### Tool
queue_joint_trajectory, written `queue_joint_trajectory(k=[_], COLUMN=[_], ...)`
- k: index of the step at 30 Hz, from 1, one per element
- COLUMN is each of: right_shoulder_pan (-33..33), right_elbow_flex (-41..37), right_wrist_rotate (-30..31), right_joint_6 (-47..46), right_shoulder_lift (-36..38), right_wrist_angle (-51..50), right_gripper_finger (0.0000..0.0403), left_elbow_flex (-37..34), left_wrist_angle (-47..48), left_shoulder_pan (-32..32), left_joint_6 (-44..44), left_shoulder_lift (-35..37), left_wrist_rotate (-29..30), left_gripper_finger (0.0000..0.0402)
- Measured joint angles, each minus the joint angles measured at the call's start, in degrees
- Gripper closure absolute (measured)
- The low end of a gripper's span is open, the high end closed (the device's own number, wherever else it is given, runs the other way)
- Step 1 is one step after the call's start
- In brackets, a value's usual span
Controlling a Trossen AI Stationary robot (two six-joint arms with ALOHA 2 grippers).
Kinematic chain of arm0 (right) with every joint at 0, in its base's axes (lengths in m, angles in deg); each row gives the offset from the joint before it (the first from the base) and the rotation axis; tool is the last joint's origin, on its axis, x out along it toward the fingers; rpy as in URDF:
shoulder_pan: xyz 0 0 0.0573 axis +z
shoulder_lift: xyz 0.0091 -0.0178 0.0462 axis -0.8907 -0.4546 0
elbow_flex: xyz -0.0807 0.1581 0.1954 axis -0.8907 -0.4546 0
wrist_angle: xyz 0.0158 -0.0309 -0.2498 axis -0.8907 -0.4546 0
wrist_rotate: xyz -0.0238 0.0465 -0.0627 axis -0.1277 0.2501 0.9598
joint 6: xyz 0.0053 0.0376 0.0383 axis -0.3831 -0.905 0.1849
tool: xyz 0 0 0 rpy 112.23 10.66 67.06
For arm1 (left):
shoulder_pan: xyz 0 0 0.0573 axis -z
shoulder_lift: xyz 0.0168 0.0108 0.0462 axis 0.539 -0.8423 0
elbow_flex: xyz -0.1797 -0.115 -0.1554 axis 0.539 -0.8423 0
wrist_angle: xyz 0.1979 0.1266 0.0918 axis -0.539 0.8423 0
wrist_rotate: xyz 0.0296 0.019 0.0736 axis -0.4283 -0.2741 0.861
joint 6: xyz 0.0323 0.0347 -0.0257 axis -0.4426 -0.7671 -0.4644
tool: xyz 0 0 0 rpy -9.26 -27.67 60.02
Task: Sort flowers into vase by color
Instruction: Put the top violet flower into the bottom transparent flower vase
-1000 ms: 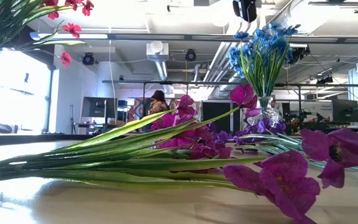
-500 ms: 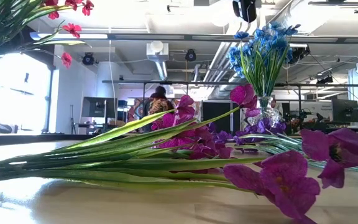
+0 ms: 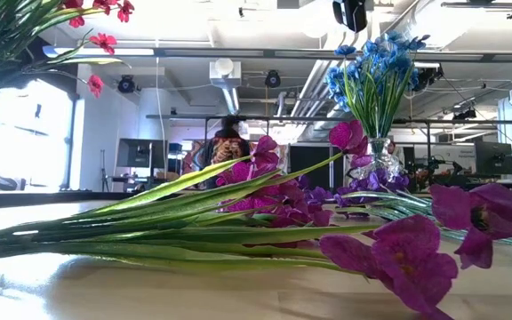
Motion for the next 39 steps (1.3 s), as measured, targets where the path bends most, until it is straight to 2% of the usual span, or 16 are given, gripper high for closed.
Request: queue_joint_trajectory(k=[10, 20, 26, 34, 39], right_shoulder_pan=[0.0, 0.0, -0.1, -0.3, -0.3], right_elbow_flex=[0.0, 0.0, 0.0, 0.0, 0.0], right_wrist_rotate=[0.1, 0.2, 0.2, 0.4, 0.4], right_joint_6=[0.4, 1.9, 1.6, -2.5, -3.4], right_shoulder_lift=[0.0, 0.0, 0.0, 0.0, 0.0], right_wrist_angle=[0.0, 0.0, 0.0, 0.0, 0.3], right_gripper_finger=[0.0300, 0.0300, 0.0300, 0.0300, 0.0300], left_elbow_flex=[5.5, 13.5, 19.0, 24.2, 25.3], left_wrist_angle=[0.4, 0.4, -3.6, 1.0, 4.3], left_shoulder_pan=[-2.0, -4.5, -8.5, -15.8, -20.0], left_joint_6=[-6.2, -12.9, -17.8, -14.5, -11.6], left_shoulder_lift=[-1.8, -8.1, -12.9, -15.6, -16.8], left_wrist_rotate=[1.3, 0.2, 0.5, 1.7, -1.3], left_gripper_finger=[0.0172, 0.0172, 0.0172, 0.0172, 0.0172])
